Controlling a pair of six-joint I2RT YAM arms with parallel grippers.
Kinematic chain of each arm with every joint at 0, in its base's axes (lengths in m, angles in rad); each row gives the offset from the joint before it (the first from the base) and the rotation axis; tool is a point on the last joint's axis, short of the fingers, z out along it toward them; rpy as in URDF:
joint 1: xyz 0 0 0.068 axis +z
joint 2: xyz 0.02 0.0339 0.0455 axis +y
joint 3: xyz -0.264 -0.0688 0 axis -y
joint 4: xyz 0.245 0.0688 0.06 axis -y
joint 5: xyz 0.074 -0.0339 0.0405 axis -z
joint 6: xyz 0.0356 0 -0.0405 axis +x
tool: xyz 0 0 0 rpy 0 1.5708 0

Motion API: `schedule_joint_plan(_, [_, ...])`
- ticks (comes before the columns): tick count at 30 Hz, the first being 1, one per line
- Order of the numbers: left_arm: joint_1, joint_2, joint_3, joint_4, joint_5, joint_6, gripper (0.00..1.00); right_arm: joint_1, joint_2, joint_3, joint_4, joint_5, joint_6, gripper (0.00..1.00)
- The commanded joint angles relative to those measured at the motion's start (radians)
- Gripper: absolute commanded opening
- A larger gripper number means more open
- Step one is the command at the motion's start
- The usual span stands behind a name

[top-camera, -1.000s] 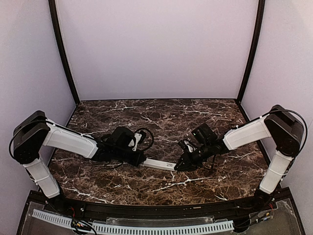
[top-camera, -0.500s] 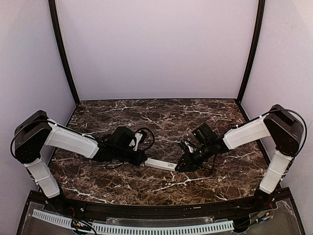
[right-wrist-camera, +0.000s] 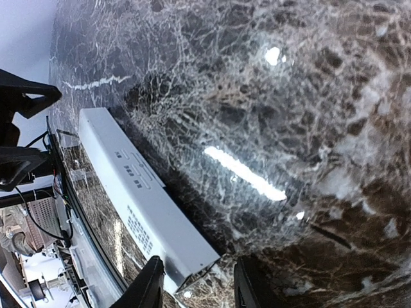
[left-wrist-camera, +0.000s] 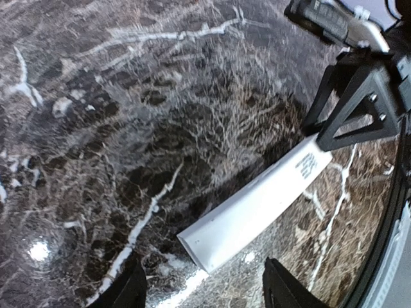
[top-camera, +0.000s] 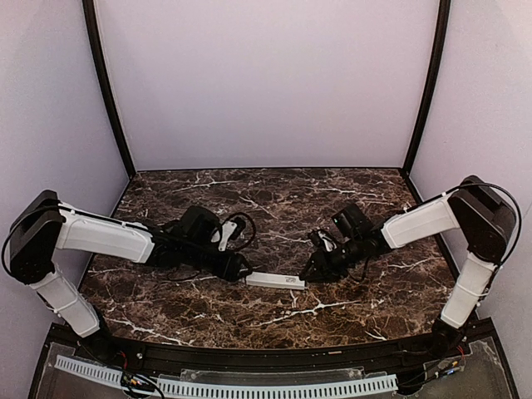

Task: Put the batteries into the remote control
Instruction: Load the battery cover onto the remote control without the battery cover, then pick up the remote control from the center of the board.

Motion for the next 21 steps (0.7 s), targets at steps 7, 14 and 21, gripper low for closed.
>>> schedule_joint_plan(7, [0.046,-0.094,-0.016,-0.002,0.092,0.174,0.82,-0.027,0.091,0.136,-0.006,-0.016,-0.082,0.41])
schedule_joint_plan(14, [0.016,0.046,0.134,-0.135,0.131,0.390,0.82,-0.100,0.011,0.129,-0.004,-0.060,-0.137,0.56])
schedule_joint_plan(21, [-0.025,0.179,0.297,-0.280,0.126,0.581,0.78,-0.203,-0.132,0.060,0.000,-0.090,-0.171,0.66])
